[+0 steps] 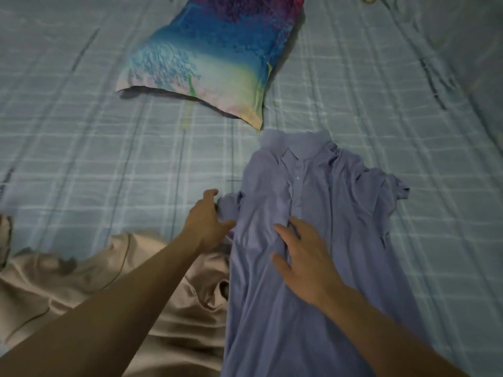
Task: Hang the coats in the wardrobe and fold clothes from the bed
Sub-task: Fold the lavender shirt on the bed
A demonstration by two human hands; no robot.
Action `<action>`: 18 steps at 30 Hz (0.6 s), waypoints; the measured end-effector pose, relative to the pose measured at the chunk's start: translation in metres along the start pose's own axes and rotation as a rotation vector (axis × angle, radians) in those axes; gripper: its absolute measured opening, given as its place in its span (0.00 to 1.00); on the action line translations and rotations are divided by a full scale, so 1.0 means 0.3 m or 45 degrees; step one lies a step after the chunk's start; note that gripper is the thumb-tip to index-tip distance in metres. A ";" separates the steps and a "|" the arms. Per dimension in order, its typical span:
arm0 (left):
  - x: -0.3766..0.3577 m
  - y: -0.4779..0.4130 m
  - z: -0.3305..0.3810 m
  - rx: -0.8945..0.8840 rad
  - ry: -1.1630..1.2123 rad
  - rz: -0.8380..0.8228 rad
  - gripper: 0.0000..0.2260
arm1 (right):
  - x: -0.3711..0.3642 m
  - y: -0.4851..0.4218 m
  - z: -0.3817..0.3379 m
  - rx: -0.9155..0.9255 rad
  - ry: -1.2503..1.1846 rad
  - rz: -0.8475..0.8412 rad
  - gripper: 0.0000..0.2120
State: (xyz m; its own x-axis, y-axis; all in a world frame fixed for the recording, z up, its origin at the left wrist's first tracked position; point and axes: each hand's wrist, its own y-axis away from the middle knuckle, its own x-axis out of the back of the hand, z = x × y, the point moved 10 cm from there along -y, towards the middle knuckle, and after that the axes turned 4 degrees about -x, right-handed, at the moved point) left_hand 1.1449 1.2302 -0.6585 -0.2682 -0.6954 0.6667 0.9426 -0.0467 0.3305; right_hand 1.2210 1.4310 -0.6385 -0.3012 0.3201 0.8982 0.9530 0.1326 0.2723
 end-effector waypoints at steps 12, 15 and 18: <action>0.309 -0.036 -0.101 -0.132 -0.072 0.401 0.02 | -0.050 -0.144 0.010 -0.167 0.049 -0.053 0.31; 0.398 -0.021 -0.180 -0.065 -0.103 0.465 0.02 | -0.069 -0.184 -0.026 -0.219 0.011 -0.083 0.32; 0.489 0.018 -0.244 0.002 -0.042 0.638 0.03 | -0.089 -0.213 -0.064 -0.242 -0.014 -0.112 0.32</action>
State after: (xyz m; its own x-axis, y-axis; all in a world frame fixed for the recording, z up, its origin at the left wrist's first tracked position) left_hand 1.1251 1.0754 -0.6077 0.2110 -0.6093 0.7644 0.9569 0.2883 -0.0343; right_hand 1.1689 1.3959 -0.6733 -0.3828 0.3254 0.8646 0.9116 -0.0189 0.4107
